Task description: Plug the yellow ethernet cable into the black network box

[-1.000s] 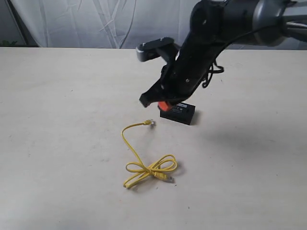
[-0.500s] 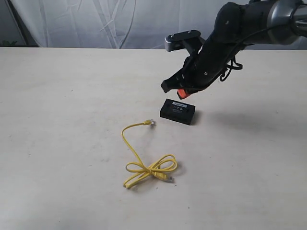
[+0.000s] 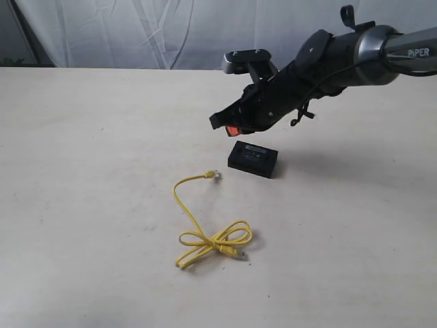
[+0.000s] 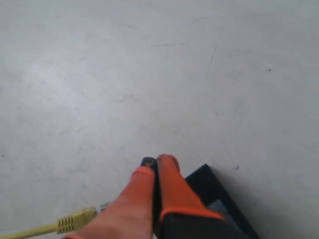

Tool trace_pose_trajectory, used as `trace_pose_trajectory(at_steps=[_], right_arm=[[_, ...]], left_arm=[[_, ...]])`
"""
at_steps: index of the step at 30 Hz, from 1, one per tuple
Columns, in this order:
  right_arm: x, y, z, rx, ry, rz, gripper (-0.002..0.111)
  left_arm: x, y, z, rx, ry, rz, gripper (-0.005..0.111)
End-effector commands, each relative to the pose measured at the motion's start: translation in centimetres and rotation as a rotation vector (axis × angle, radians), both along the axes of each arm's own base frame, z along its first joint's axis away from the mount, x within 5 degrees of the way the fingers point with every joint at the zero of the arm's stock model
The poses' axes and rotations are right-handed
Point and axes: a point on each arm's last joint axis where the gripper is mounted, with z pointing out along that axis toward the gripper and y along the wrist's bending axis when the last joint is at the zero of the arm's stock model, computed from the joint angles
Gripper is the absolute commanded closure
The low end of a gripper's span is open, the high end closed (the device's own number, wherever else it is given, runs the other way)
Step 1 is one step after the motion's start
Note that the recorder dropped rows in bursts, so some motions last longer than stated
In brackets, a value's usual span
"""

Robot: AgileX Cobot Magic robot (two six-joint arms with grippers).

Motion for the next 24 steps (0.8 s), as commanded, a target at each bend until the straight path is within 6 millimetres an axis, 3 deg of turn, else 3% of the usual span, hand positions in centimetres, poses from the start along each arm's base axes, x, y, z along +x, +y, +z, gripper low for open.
trace_pose_trajectory(at_steps=[1,11,18,24], right_arm=[[0.2,0.5,-1.1,-0.014,-0.028,0.035,0.108],[0.2,-0.2,-3.0,-0.184,-0.056,0.105,0.108],[-0.8,-1.8,-3.8,-0.365,0.082,0.108,0.108],[-1.5,-2.8,-2.2,-0.445,0.155,0.044,0.108]], left_arm=[[0.0,0.0,0.0,-0.003,-0.01,0.002,0.107],[0.0,0.0,0.0,-0.003,-0.01,0.002,0.107],[0.0,0.0,0.0,-0.003,-0.01,0.002,0.107],[0.0,0.0,0.0,-0.003,-0.01,0.002,0.107]])
